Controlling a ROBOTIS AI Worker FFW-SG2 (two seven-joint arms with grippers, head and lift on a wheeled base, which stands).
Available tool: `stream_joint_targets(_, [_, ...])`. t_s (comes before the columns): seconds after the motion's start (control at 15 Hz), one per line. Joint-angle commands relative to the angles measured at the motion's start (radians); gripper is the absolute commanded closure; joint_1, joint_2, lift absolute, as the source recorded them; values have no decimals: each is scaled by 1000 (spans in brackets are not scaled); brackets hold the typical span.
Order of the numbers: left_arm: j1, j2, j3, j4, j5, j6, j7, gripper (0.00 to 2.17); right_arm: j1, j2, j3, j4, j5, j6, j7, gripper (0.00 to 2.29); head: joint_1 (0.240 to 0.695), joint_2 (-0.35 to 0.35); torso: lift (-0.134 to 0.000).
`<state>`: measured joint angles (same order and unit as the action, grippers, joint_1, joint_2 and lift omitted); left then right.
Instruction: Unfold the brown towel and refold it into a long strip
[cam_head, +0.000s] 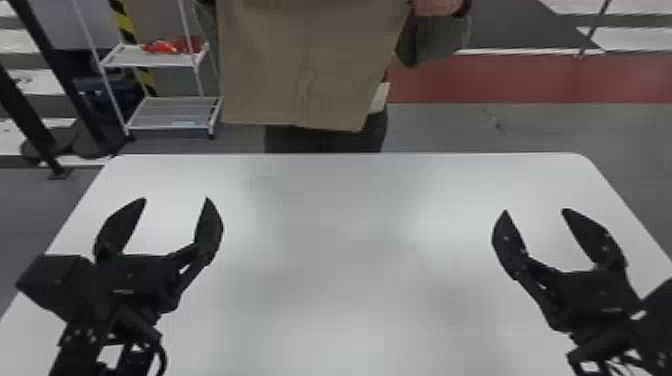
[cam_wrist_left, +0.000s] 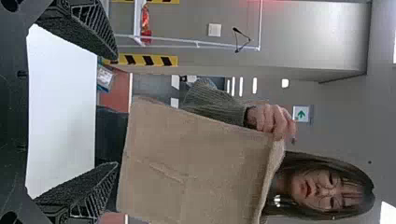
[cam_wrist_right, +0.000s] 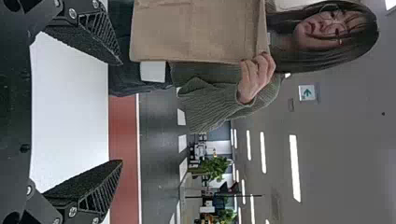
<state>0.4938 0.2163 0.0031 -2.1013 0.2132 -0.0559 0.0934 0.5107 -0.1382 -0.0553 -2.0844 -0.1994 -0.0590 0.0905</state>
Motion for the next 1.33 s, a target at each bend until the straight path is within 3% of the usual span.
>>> stream_joint_targets(0.0, [0, 0, 0, 0, 0, 0, -1, 76, 0, 0, 0, 1, 0, 0, 0, 144, 695, 17, -123])
stream_joint_targets(1.27, [2, 2, 2, 0, 0, 0, -17, 76, 0, 0, 0, 4, 0, -3, 0, 144, 695, 13, -123])
